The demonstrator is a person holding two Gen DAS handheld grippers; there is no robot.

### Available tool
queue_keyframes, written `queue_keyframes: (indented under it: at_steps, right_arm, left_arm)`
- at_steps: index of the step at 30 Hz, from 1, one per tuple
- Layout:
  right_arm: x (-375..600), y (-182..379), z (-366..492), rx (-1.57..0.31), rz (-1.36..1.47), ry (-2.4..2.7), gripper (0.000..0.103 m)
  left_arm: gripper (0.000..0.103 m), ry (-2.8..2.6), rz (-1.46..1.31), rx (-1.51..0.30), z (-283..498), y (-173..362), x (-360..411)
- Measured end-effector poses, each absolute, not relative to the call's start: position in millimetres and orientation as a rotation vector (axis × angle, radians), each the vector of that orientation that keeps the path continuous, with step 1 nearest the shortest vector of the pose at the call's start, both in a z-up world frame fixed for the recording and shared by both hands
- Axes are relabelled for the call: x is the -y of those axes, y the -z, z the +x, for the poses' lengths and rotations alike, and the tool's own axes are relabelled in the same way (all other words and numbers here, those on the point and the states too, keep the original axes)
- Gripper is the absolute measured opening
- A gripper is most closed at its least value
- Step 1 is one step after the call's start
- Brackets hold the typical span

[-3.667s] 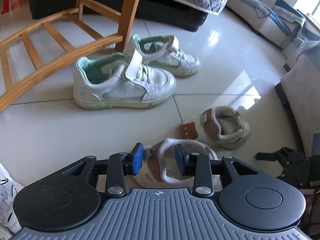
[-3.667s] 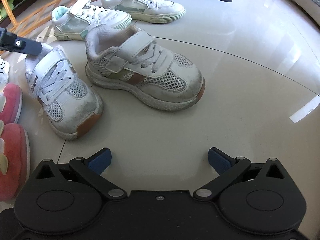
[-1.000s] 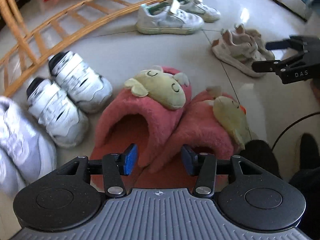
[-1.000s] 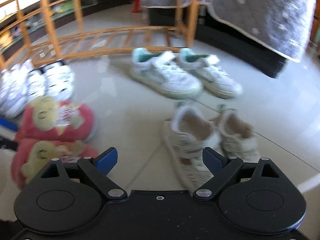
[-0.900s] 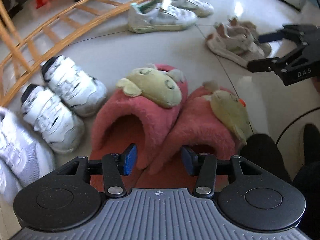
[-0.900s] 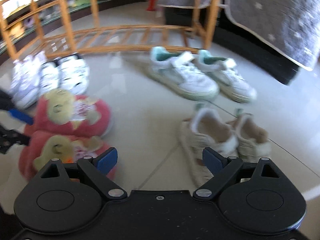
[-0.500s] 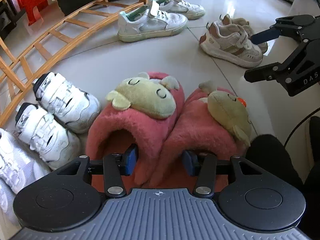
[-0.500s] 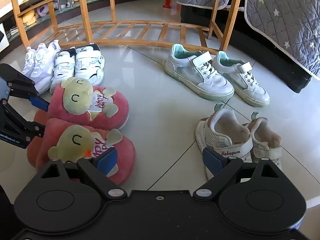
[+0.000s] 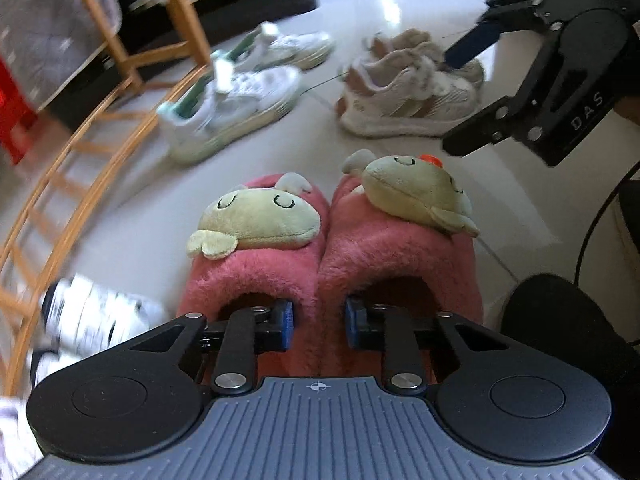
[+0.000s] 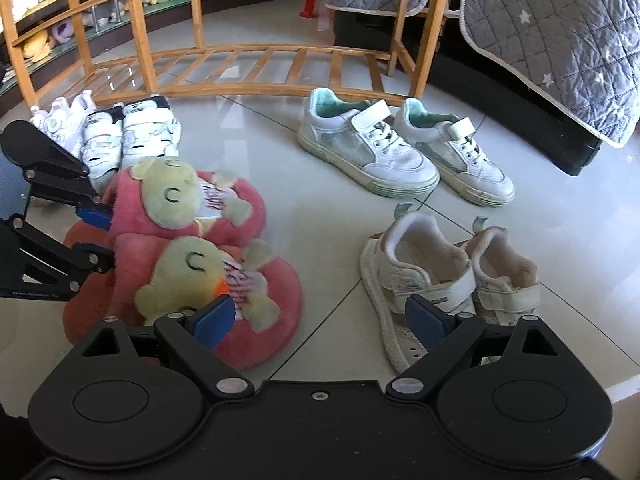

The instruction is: Organize scattered shoes

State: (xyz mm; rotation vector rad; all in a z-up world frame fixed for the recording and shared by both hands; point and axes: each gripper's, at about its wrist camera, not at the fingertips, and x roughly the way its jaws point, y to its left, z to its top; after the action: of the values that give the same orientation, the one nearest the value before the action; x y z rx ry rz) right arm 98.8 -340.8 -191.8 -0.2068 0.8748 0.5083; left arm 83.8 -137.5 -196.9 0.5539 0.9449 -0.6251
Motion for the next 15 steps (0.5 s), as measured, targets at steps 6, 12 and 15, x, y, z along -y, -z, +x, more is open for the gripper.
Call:
queue_keyframes:
  at_steps: [6, 12, 15]
  right_arm:
    - [347.5, 193.3, 100.5, -0.882, -0.200, -0.488, 0.094]
    - [349.0, 194.2, 100.6, -0.885, -0.201, -0.492, 0.094]
    - [347.9, 193.4, 101.0, -0.881, -0.205, -0.498, 0.094]
  left_arm:
    - [0.025, 0.714, 0.665, -0.904, 106.4, 201.3, 155.0]
    - [0.025, 0.746, 0.772, -0.887, 136.7, 205.4, 159.5]
    - [0.025, 0.766, 0.824, -0.880, 147.6, 206.6, 159.5]
